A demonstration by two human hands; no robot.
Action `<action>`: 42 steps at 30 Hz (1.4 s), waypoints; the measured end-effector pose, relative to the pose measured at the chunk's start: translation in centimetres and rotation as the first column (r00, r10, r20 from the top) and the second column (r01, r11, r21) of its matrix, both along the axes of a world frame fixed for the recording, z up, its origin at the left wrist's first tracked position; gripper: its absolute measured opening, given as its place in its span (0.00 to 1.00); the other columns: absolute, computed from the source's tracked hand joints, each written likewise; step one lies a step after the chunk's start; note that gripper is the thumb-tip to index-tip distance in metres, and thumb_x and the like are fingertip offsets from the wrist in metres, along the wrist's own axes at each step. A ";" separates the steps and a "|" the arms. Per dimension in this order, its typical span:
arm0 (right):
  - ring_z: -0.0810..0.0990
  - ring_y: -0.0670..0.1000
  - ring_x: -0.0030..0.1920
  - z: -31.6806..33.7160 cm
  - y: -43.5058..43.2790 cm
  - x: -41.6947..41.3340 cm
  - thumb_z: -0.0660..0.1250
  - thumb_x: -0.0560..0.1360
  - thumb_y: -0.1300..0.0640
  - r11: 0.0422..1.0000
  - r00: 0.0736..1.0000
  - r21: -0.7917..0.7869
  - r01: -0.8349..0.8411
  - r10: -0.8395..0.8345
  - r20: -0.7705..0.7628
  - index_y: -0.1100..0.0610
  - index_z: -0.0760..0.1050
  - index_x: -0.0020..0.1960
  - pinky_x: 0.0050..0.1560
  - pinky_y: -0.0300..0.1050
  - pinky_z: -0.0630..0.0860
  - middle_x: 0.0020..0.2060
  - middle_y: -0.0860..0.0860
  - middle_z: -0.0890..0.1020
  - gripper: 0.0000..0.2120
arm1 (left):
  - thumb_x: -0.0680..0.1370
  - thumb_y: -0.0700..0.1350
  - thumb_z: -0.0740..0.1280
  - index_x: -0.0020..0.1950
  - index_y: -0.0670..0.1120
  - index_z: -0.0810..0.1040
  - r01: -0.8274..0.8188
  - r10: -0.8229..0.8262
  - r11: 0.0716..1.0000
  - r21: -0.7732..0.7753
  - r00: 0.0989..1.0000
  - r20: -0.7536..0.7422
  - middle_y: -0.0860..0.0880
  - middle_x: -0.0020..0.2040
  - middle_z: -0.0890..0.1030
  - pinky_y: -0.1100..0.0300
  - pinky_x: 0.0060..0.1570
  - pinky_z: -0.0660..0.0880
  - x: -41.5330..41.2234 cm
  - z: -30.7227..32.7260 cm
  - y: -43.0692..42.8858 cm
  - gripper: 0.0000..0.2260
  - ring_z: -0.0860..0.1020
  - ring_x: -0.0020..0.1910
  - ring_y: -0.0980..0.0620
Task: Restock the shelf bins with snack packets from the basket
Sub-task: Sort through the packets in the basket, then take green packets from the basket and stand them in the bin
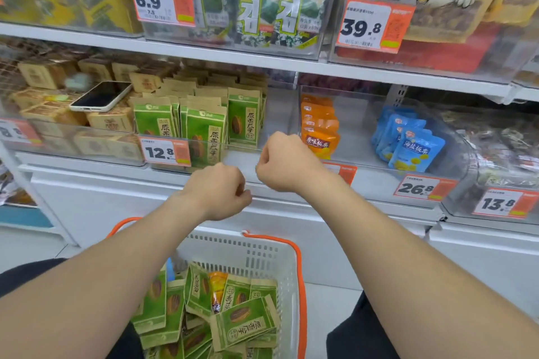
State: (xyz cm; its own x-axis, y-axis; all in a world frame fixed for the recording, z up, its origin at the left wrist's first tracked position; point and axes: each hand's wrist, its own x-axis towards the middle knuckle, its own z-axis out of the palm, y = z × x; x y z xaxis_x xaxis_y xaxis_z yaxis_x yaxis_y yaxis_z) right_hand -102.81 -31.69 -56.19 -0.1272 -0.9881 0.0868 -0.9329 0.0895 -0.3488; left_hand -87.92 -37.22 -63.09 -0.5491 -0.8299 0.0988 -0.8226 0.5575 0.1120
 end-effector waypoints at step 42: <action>0.75 0.57 0.41 -13.6 -7.2 7.9 0.59 0.80 0.63 0.631 0.799 0.763 -0.143 0.529 -0.287 0.57 0.72 0.41 0.42 0.48 0.72 0.40 0.52 0.76 0.09 | 0.84 0.47 0.67 0.58 0.47 0.80 0.206 -0.299 0.953 0.221 0.756 0.582 0.47 0.55 0.81 0.51 0.40 0.73 4.1 -18.4 1.2 0.06 0.83 0.52 0.43</action>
